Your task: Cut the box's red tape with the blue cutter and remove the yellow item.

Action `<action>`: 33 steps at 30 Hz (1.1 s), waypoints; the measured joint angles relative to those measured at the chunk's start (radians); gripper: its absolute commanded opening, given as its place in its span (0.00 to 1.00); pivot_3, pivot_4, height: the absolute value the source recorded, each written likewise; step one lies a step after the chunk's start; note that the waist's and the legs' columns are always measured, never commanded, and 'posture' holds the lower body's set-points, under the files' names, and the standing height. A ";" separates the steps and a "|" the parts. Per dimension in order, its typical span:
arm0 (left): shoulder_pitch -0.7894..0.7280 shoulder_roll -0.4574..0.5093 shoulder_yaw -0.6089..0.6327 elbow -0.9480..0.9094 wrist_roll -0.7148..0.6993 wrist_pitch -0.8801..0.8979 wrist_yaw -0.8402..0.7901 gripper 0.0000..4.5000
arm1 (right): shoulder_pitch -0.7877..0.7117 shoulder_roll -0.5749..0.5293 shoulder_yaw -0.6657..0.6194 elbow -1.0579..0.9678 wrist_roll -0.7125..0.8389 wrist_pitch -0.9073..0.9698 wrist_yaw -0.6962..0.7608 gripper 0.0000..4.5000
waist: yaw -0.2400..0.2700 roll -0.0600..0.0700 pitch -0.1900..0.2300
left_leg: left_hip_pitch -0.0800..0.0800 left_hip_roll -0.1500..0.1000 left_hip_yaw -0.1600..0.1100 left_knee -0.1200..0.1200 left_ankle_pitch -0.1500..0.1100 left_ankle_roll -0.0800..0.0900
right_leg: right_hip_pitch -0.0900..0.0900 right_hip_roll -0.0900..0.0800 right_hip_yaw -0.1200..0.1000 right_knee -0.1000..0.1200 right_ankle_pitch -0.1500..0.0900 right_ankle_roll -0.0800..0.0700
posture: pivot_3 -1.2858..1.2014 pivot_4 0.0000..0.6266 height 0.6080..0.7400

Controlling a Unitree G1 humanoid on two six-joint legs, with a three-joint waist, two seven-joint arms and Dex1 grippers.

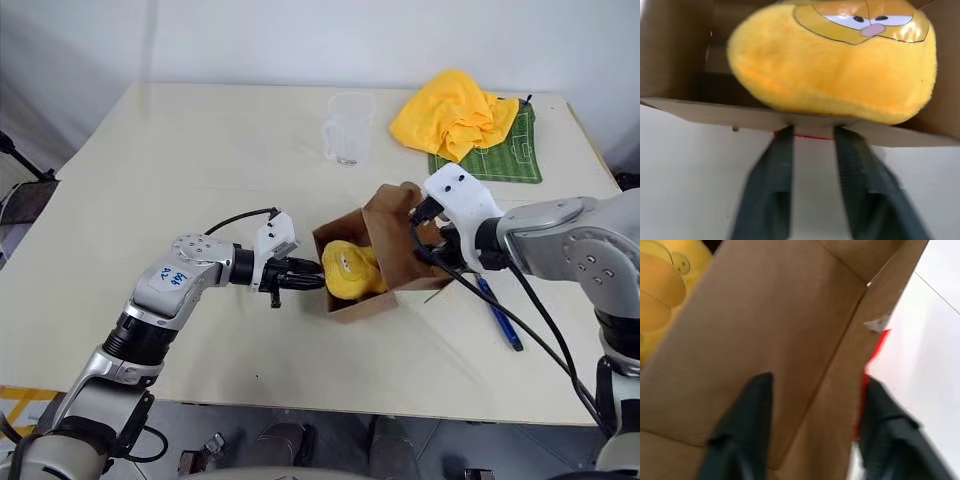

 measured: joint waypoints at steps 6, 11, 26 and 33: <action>-0.006 0.025 0.010 -0.002 -0.014 -0.003 -0.002 0.91 | 0.065 -0.074 -0.019 0.002 -0.071 -0.105 0.107 1.00 | 0.001 0.000 0.000 | 0.000 0.000 0.000 0.000 0.000 0.000 | 0.000 0.000 0.000 0.000 0.000 0.000 | 0.52 0.24 1.00; -0.005 0.062 0.027 -0.007 -0.031 -0.019 -0.017 0.99 | 0.214 -0.128 -0.138 0.003 -0.130 -0.306 0.245 1.00 | 0.001 0.000 0.000 | 0.000 0.000 0.001 0.000 0.000 0.000 | 0.000 0.001 0.000 0.000 0.000 0.000 | 0.52 0.24 1.00; 0.494 0.349 0.568 0.232 -0.202 -0.452 -0.241 0.99 | 0.780 0.073 -0.635 0.034 -0.179 -1.065 0.881 1.00 | -0.007 0.000 0.000 | 0.003 0.002 0.002 -0.001 0.000 -0.001 | 0.001 0.000 0.002 -0.001 0.000 0.000 | 0.52 0.24 1.00; 0.456 0.343 0.583 0.069 -0.289 -0.368 -0.198 0.99 | 0.801 0.071 -0.635 -0.063 -0.157 -1.121 0.914 1.00 | 0.029 0.000 0.000 | 0.016 0.001 -0.003 -0.001 -0.003 0.001 | 0.019 -0.001 0.000 -0.007 0.001 -0.001 | 0.52 0.24 1.00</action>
